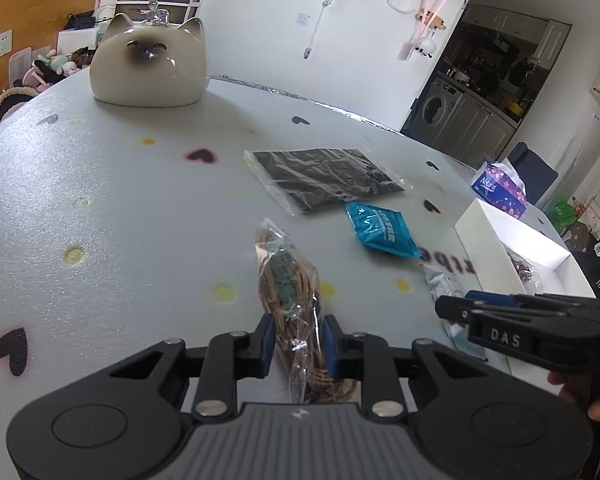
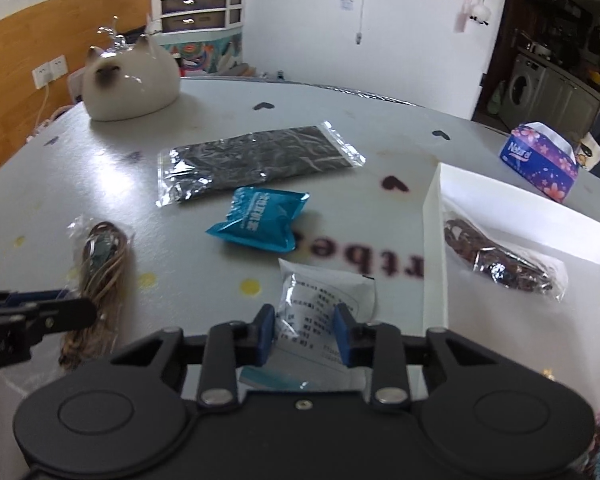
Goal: Organize soft objects
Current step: 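Grasp the tan cord bag with the left tool while the right grasps the clear printed packet, then carry both bags over the tray and open the left tool to drop the cord bag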
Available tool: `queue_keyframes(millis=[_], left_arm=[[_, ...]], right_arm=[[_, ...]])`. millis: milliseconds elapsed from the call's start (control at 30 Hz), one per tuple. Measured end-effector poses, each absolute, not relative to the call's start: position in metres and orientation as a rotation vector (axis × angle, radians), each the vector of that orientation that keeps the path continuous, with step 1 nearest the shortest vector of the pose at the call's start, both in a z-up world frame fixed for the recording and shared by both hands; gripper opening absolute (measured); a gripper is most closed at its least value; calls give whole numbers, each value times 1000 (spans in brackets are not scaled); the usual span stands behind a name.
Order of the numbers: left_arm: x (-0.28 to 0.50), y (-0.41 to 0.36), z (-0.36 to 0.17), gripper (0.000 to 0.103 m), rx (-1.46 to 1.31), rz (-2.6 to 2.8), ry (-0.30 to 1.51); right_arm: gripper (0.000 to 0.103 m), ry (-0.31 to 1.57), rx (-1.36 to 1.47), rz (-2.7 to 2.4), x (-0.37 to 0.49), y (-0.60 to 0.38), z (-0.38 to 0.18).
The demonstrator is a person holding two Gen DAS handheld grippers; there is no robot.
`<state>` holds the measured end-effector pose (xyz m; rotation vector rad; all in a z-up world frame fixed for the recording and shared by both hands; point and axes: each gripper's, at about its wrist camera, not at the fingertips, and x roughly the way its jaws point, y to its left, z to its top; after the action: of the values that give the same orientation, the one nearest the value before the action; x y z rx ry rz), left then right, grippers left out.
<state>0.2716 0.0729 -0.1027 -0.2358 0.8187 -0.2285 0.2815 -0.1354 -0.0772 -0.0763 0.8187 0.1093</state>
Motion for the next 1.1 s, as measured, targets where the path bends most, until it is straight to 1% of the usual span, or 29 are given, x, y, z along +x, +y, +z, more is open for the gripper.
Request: queue_keyframes(millis=[133,200,233,333,600,767,967,1100], left_arm=[[269,74,-100,26,-236,-225,812],[267,73,-97,26,-237,-228,808],[266,73,-95,26,-240,-230,805],[263,72,-85,26,-240,-243,783],[258,52,-49,26,-226,-297,714],[264,26,-27,26,-228,-363,678],[277,-25,-7,26,-86,-476,620],[286,-67,-3,26,69,-529,588]], right_arm=[[28,810,-54,147,272,-138,-74],[25,806,-41,160,268,-139,-71],[22,804,-35,167,266,-139,-69],[20,795,-14,198,258,-141,-62],[19,720,52,251,240,-161,-33],[19,645,96,248,227,-190,-8],[19,572,134,195,212,-241,16],[19,543,159,137,203,-280,23]])
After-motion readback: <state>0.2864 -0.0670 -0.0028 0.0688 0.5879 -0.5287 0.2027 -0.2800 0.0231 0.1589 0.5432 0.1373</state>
